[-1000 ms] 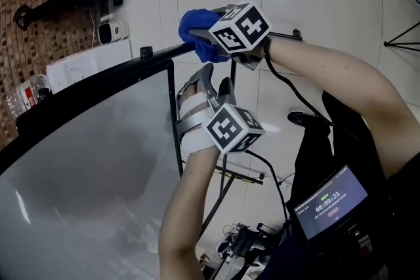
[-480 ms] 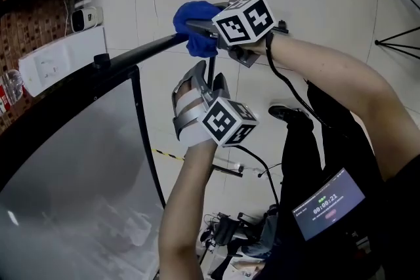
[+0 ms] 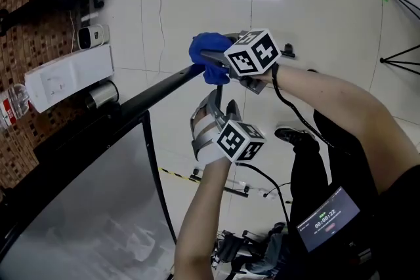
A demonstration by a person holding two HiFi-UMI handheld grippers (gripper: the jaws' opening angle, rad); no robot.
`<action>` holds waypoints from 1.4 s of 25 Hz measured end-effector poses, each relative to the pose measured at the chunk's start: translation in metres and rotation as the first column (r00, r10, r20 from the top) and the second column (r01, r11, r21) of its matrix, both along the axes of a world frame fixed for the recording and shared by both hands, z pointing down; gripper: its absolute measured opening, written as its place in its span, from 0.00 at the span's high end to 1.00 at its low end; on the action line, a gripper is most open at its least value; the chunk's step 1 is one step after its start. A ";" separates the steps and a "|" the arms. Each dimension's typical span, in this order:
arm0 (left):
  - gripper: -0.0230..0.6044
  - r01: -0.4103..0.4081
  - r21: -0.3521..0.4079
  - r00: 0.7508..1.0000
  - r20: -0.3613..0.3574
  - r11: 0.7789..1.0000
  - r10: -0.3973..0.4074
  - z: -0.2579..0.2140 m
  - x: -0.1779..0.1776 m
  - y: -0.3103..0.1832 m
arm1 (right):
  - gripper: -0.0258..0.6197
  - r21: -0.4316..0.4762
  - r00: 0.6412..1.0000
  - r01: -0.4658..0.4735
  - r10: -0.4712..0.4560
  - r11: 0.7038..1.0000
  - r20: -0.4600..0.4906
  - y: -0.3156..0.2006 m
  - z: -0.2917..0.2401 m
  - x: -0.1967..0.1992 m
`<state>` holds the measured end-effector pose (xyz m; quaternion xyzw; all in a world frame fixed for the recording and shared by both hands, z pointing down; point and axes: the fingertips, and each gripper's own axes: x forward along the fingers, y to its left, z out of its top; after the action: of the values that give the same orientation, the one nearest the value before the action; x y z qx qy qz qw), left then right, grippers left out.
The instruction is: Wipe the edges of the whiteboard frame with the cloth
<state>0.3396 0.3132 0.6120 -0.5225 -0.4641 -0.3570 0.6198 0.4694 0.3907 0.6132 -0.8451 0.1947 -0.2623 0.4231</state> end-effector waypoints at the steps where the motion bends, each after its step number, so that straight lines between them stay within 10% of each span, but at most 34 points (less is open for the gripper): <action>1: 0.58 0.006 0.007 1.000 0.001 1.000 -0.006 0.008 0.001 0.005 | 0.72 -0.003 1.000 0.005 -0.005 1.000 0.001 0.005 0.008 -0.002; 18: 0.59 0.180 0.021 0.979 0.093 0.984 -0.181 0.082 -0.004 -0.004 | 0.72 -0.029 0.996 0.044 -0.041 0.999 0.084 0.007 0.087 -0.003; 35: 0.58 0.369 -0.003 0.915 0.178 0.929 -0.363 0.114 -0.014 -0.043 | 0.72 -0.268 0.979 0.152 -0.107 0.951 0.175 0.006 0.159 -0.022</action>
<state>0.3256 0.2706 0.7262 -0.5783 -0.4169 -0.5023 0.4893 0.4473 0.3968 0.7721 -0.8583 0.1764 -0.3808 0.2953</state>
